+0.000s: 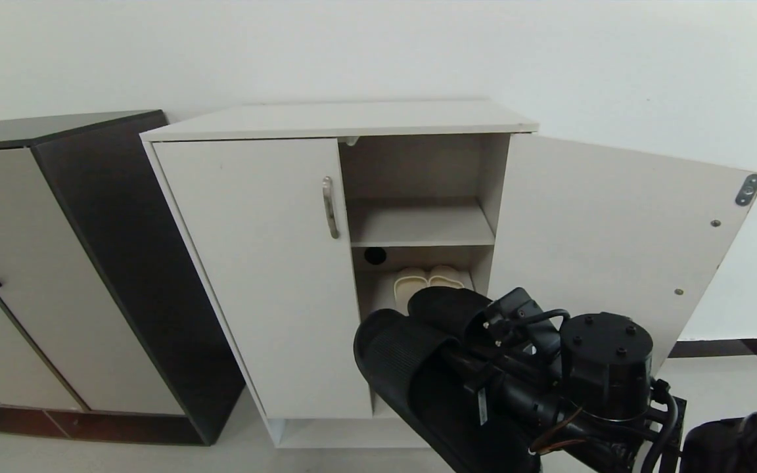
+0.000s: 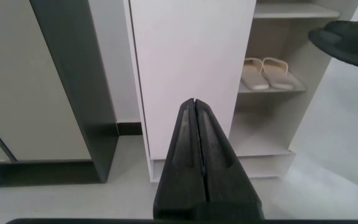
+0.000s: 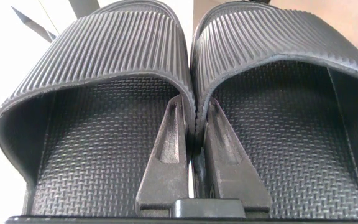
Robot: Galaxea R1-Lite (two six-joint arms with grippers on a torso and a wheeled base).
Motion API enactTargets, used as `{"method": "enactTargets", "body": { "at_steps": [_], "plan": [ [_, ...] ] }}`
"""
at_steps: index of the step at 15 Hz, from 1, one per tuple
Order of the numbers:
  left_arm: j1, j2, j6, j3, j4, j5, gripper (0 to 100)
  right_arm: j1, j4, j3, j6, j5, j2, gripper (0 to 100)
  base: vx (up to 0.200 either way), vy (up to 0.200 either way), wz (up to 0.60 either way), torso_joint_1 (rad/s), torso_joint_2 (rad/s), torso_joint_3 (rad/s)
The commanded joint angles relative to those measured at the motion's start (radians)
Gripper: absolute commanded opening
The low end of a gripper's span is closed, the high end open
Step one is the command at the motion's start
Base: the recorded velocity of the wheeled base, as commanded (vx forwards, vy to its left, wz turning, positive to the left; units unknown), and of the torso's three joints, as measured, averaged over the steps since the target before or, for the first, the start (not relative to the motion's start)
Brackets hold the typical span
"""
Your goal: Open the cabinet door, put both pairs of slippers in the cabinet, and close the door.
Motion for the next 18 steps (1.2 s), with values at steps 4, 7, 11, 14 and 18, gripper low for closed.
{"method": "enactTargets", "body": {
  "at_steps": [4, 7, 11, 14, 18],
  "plan": [
    [0.000, 0.000, 0.000, 0.000, 0.000, 0.000, 0, 0.011, -0.200, 0.041, -0.112, 0.009, 0.101, 0, 0.000, 0.000, 0.00, -0.025, 0.25, 0.216],
    [0.000, 0.000, 0.000, 0.000, 0.000, 0.000, 0, 0.041, 0.000, -0.111, -0.098, -0.167, 0.075, 0, 0.000, 0.000, 0.00, 0.001, 0.02, 0.015],
    [0.000, 0.000, 0.003, 0.000, 0.000, 0.000, 0, 0.228, 0.969, -0.643, 0.280, -0.402, -0.096, 0, 0.000, 0.000, 0.00, 0.000, 0.00, 0.000],
    [0.000, 0.000, 0.005, 0.000, 0.000, 0.000, 0, 0.243, 1.257, -0.950, 0.453, -0.626, 0.006, 0, 0.000, 0.000, 0.00, 0.000, 0.00, 0.000],
    [0.000, 0.000, 0.005, 0.000, 0.000, -0.001, 0, 0.197, 1.221, -0.975, 0.418, -0.676, 0.044, 0, 0.000, 0.000, 0.00, 0.000, 0.00, 0.000]
  ]
}}
